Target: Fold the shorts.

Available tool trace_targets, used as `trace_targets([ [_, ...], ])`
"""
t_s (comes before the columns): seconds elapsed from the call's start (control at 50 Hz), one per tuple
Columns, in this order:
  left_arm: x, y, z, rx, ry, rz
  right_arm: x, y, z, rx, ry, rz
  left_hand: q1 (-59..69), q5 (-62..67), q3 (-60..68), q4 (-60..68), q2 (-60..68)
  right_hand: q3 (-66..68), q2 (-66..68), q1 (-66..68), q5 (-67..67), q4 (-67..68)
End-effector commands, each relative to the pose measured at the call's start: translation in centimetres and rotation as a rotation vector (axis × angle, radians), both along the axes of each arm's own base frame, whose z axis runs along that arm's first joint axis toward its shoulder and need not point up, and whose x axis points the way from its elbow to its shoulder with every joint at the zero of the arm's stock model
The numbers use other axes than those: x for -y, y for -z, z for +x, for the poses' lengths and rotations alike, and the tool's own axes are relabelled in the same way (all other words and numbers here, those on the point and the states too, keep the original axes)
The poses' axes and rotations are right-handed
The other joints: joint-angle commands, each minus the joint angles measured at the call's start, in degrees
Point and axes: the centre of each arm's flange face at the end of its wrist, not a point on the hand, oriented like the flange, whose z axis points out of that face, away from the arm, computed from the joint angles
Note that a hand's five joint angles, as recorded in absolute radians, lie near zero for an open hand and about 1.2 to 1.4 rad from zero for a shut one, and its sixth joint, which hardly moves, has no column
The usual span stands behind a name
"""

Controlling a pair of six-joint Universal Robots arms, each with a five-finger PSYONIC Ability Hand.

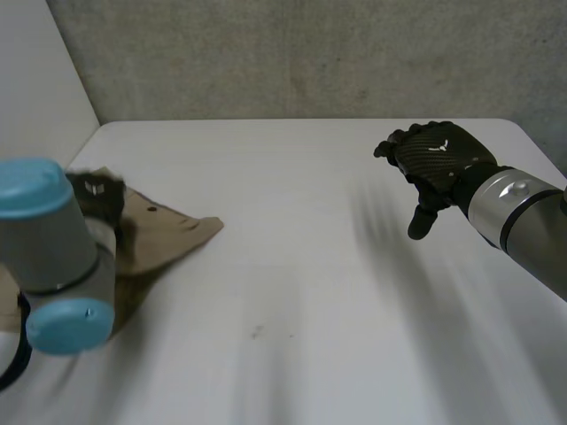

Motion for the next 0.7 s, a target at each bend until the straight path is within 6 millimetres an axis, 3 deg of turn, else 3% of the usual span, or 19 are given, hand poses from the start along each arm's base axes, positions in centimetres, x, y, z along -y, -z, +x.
trace_targets([
  [0.02, 0.4, -8.7, -4.7, -0.188, 0.063, -0.279, 0.3, -0.4, -0.1, 0.007, 0.009, -0.013, 15.48, 15.26, 12.06, 11.80, 11.82, -2.03, -2.55, 0.37, -3.70, -3.15],
  [0.04, -0.6, -10.8, -6.4, -0.240, 0.095, -0.333, 0.4, -0.6, -0.3, 0.010, 0.015, -0.018, 15.48, 15.26, 12.06, 11.80, 11.82, -2.03, -2.55, 0.37, -3.70, -3.15],
  [0.16, -3.9, -15.9, -10.9, -0.354, 0.219, -0.457, 0.5, -1.2, -0.4, 0.023, 0.023, -0.033, 15.48, 15.26, 12.06, 11.80, 11.82, -2.03, -2.55, 0.37, -3.70, -3.15],
  [0.26, -6.8, -16.6, -14.2, -0.394, 0.342, -0.466, 0.6, -2.0, -0.6, 0.045, 0.031, -0.051, 15.48, 15.26, 12.06, 11.80, 11.82, -2.03, -2.55, 0.37, -3.70, -3.15],
  [0.3, -7.2, -16.6, -14.6, -0.395, 0.360, -0.464, 0.7, -2.2, -0.6, 0.055, 0.035, -0.052, 15.48, 15.26, 12.06, 11.80, 11.82, -2.03, -2.55, 0.37, -3.70, -3.15],
  [0.32, -8.6, -16.3, -15.4, -0.392, 0.413, -0.446, 1.0, -2.3, -0.9, 0.064, 0.048, -0.049, 15.48, 15.26, 12.06, 11.80, 11.82, -2.03, -2.55, 0.37, -3.70, -3.15],
  [0.42, -9.3, -14.2, -15.4, -0.350, 0.435, -0.383, 1.6, -2.9, -1.9, 0.098, 0.087, -0.050, 15.48, 15.26, 12.06, 11.80, 11.82, -2.03, -2.55, 0.37, -3.70, -3.15],
  [0.54, -10.8, -11.6, -12.5, -0.239, 0.429, -0.222, 1.5, -3.6, -1.9, 0.126, 0.089, -0.033, 15.48, 15.26, 12.06, 11.80, 11.82, -2.03, -2.55, 0.37, -3.70, -3.15],
  [0.66, -10.5, -10.4, -10.9, -0.204, 0.404, -0.174, 0.5, -1.8, -1.7, 0.134, 0.079, 0.134, 15.48, 15.26, 12.06, 11.80, 11.82, -2.03, -2.55, 0.37, -3.70, -3.15],
  [0.7, -10.2, -10.2, -10.6, -0.198, 0.391, -0.170, 0.1, -0.3, -1.2, 0.200, 0.074, 0.279, 15.48, 15.26, 12.06, 11.80, 11.82, -2.03, -2.55, 0.37, -3.70, -3.15],
])
